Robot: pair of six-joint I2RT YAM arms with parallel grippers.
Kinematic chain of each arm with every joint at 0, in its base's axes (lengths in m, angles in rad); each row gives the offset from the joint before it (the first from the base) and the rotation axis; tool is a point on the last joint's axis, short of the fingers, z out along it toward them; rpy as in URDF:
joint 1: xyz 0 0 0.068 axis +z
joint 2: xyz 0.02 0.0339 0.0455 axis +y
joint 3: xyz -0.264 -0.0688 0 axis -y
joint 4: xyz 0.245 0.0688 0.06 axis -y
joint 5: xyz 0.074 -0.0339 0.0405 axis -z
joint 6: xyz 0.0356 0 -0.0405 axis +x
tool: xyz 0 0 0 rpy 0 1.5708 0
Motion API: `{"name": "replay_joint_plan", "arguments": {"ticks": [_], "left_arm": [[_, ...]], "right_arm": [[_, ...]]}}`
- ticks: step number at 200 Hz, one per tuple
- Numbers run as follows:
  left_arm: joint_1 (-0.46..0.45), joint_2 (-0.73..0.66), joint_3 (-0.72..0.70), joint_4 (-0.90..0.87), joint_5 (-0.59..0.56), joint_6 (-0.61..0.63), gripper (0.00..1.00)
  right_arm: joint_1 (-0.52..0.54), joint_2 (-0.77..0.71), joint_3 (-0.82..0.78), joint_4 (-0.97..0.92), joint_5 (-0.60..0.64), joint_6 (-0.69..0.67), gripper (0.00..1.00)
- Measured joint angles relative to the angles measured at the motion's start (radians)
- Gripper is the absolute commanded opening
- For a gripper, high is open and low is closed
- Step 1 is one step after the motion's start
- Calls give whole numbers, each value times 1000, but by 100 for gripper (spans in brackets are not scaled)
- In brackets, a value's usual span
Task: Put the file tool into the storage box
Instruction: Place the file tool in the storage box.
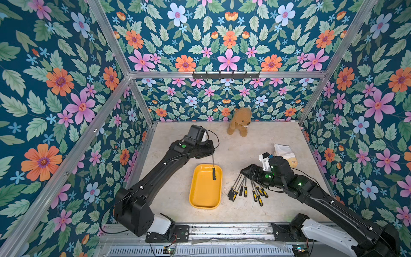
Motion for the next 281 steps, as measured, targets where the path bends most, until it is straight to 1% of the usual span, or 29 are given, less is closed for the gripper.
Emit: {"name": "replay_joint_plan", "arguments": {"ticks": [10, 22, 37, 55, 90, 118, 130, 152, 202, 215, 235, 258, 268, 281], "left_arm": [[3, -5, -18, -51, -36, 50, 0], [5, -10, -83, -97, -71, 97, 0], [10, -15, -164, -125, -113, 121, 0], [11, -21, -240, -121, -142, 129, 0], [10, -22, -336, -50, -160, 130, 0], [10, 2, -382, 18, -180, 119, 0], [10, 11, -402, 45, -185, 115, 0], [9, 20, -439, 83, -199, 115, 0], [9, 48, -511, 159, -213, 113, 0], [9, 52, -523, 178, -213, 113, 7], [9, 51, -542, 196, -211, 113, 19], [9, 34, -559, 200, -200, 112, 24], [9, 25, -562, 198, -199, 112, 30], [9, 8, -562, 194, -187, 106, 36]], "right_arm": [[-9, 27, 20, -35, 3, -6, 97], [-18, 64, 45, -80, 15, -7, 97], [-25, 101, 67, -138, 50, -6, 98], [-34, 116, 73, -196, 84, -6, 97], [-56, 119, 58, -287, 150, 3, 94], [-55, 135, 30, -339, 172, 5, 92], [-56, 141, 8, -355, 180, 5, 89], [-55, 161, -34, -378, 196, 5, 82], [-51, 212, -63, -399, 236, 2, 74], [-50, 227, -65, -400, 247, 2, 72], [-50, 256, -67, -395, 255, 0, 71], [-44, 284, -56, -380, 255, -8, 68], [-29, 282, -53, -370, 254, -14, 68], [-3, 269, -53, -360, 244, -14, 67]]}}
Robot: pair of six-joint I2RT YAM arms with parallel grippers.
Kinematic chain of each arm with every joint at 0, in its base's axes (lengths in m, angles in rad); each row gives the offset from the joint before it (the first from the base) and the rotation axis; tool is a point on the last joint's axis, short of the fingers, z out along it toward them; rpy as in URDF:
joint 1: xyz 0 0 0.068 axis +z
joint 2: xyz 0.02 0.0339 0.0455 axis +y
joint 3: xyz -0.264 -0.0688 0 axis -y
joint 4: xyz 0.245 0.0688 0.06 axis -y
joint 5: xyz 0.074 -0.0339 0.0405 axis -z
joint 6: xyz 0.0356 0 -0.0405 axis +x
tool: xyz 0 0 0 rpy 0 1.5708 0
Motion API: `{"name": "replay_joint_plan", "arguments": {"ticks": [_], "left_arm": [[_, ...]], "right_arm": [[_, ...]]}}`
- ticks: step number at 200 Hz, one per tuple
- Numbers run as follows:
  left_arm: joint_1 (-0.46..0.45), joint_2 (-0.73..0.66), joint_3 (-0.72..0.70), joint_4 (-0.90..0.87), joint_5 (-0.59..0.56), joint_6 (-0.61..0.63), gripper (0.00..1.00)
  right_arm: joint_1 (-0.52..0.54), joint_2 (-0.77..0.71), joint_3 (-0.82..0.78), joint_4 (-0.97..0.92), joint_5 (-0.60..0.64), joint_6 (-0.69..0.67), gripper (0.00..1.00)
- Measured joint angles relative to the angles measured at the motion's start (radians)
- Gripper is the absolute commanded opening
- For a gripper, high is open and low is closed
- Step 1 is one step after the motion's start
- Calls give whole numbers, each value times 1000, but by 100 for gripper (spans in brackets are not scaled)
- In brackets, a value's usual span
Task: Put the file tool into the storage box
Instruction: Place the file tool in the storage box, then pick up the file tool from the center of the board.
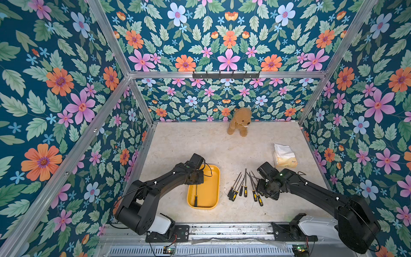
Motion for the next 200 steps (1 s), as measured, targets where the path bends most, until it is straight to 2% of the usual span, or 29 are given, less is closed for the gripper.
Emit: {"name": "replay_joint_plan", "arguments": {"ticks": [30, 47, 95, 139, 162, 200], "left_arm": [[0, -42, 31, -33, 13, -17, 42], [0, -59, 71, -57, 22, -21, 44], [0, -108, 184, -114, 58, -45, 44], [0, -115, 205, -141, 68, -50, 44], [0, -120, 198, -147, 68, -50, 44], [0, -138, 191, -161, 67, -49, 44]], "right_arm": [[87, -21, -31, 10, -33, 9, 63], [123, -19, -66, 8, -51, 29, 57], [132, 0, -97, 20, -48, 61, 51], [130, 122, -62, 49, -66, 36, 41], [124, 171, -34, 22, -54, 11, 31], [120, 209, -9, -16, -43, -45, 7]]}}
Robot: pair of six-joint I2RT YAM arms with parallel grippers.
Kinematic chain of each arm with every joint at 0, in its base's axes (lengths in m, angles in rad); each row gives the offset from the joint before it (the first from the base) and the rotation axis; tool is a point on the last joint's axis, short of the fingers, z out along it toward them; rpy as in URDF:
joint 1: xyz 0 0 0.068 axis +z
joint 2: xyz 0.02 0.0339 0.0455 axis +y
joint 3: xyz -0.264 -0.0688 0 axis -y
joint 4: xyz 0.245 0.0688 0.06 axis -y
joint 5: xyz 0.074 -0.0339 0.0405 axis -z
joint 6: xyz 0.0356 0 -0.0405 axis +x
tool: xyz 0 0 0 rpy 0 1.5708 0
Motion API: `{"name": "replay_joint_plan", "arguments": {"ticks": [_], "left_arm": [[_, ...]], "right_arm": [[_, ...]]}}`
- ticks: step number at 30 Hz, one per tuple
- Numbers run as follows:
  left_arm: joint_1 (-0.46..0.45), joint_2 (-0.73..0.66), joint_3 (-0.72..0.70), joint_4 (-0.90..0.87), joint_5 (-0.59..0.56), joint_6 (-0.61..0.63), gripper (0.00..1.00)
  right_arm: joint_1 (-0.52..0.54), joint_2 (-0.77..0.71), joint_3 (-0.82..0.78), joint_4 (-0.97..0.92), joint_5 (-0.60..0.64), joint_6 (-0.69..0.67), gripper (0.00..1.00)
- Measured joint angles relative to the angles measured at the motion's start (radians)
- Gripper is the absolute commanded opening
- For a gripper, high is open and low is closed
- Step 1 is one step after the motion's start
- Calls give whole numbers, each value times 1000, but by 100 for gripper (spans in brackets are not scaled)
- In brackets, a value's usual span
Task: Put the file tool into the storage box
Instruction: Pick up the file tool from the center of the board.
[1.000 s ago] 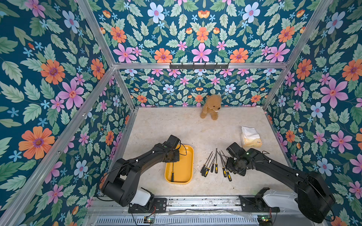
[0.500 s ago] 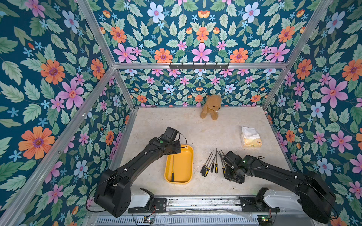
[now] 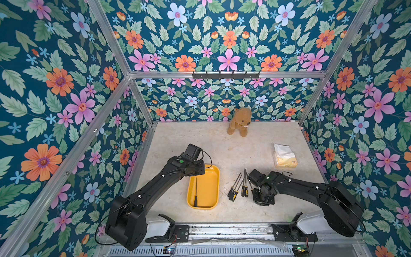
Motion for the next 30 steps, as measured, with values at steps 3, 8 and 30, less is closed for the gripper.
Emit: {"name": "replay_joint_plan", "arguments": {"ticks": [3, 8, 30], "left_arm": [[0, -5, 0, -1, -1, 0, 43], [0, -9, 0, -1, -2, 4, 43], [-158, 112, 152, 304, 285, -235, 60]], "right_arm": [[0, -3, 8, -6, 0, -20, 3], [0, -38, 7, 15, 7, -55, 0], [147, -373, 214, 3, -82, -64, 0]]}}
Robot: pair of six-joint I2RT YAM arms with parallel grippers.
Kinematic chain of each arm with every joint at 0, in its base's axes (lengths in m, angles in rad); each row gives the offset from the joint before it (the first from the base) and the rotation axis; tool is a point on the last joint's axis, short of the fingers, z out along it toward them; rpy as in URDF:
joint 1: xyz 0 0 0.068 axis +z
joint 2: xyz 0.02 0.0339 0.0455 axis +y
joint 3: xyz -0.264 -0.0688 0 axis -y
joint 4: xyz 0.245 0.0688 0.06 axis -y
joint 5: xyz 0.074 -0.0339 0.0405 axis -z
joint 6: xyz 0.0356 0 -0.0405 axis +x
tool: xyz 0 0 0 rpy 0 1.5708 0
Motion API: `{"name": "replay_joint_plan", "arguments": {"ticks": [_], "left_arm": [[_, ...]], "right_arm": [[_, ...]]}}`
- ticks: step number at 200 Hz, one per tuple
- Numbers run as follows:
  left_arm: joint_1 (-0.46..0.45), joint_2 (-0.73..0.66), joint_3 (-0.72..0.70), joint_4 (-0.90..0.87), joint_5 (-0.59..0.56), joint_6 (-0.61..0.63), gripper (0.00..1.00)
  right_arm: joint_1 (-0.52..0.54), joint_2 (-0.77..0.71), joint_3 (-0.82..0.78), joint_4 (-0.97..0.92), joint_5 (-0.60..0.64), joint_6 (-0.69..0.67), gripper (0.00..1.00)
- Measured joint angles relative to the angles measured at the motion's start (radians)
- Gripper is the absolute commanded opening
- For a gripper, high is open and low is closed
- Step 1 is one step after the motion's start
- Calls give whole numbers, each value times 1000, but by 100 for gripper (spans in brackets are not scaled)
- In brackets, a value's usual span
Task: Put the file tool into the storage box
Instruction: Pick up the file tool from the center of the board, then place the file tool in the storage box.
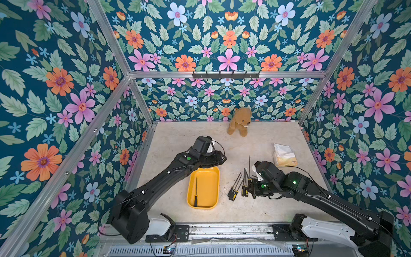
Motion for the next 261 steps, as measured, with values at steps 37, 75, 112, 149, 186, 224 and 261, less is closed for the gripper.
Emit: {"name": "replay_joint_plan", "arguments": {"ticks": [37, 75, 112, 149, 186, 224, 261], "left_arm": [[-71, 119, 58, 85, 16, -73, 59], [-80, 174, 71, 85, -8, -96, 55], [-83, 211, 74, 93, -21, -99, 31], [-83, 220, 75, 99, -22, -88, 0], [-63, 191, 74, 42, -31, -38, 0], [76, 87, 14, -115, -72, 87, 0], [173, 43, -64, -242, -175, 232, 0]], "right_arm": [[54, 73, 7, 97, -18, 17, 0], [78, 115, 12, 146, -25, 55, 0], [92, 143, 12, 205, -48, 54, 0], [96, 155, 8, 219, -56, 54, 0], [87, 158, 10, 223, -65, 44, 61], [-21, 133, 17, 194, -52, 58, 80], [-148, 130, -29, 121, -48, 69, 80]]}}
